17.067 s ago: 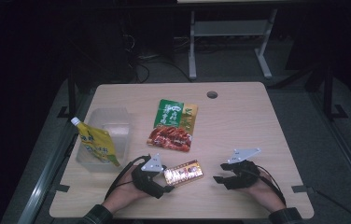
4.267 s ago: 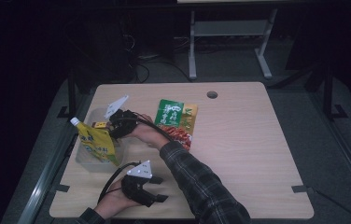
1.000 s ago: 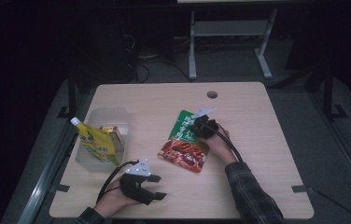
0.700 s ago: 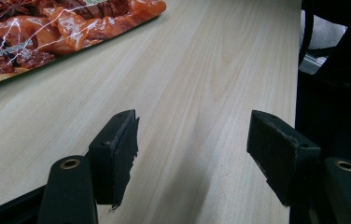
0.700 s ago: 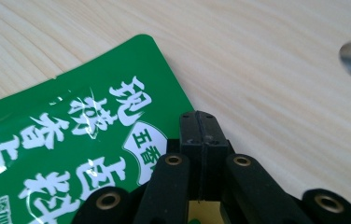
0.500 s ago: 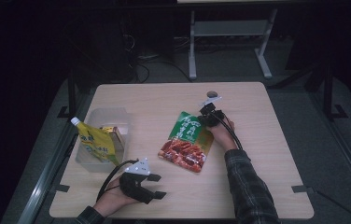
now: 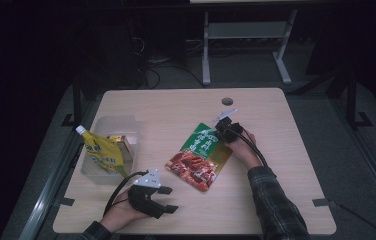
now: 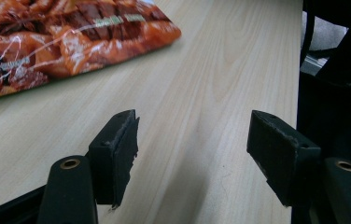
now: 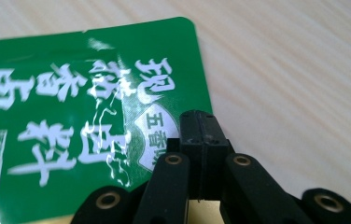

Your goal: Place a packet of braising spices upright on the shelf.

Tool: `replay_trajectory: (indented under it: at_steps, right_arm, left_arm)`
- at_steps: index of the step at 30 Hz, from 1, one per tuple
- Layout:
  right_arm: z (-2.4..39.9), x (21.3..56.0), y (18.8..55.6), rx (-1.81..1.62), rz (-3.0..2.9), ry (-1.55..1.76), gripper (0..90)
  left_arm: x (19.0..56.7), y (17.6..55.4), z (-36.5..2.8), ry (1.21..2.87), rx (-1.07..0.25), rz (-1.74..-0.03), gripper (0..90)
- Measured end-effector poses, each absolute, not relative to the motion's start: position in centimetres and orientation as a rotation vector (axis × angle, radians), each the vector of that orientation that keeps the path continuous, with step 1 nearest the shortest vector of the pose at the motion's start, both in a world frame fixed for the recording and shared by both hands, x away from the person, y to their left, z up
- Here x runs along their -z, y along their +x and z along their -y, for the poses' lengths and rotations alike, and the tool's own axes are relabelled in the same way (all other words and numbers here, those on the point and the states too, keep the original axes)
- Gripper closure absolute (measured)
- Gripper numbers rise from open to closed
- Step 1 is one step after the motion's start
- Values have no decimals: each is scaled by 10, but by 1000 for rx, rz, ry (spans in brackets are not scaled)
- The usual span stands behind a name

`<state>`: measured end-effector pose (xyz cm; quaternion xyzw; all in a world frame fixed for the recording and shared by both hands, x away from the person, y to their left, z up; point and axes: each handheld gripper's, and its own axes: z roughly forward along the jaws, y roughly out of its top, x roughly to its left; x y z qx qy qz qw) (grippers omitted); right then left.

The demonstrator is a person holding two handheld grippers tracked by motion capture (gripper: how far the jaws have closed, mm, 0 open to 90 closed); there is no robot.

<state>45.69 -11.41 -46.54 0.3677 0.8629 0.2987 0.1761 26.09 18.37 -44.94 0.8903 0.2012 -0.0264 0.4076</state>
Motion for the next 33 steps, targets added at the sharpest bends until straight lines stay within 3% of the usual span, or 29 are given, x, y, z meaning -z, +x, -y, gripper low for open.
replay_trajectory:
  at_steps: [14, 21, 33]
  right_arm:
    - [141, 465, 397, -877, -2491, 955, 900]
    - [149, 467, 391, -935, -2485, 992, 898]
    - [178, 449, 363, -1088, -2489, 1094, 516]
  left_arm:
    - [441, 269, -179, 2217, -24, -541, 305]
    - [425, 290, -159, 2240, -81, -538, 252]
    - [428, 340, -136, 2302, -126, -539, 191]
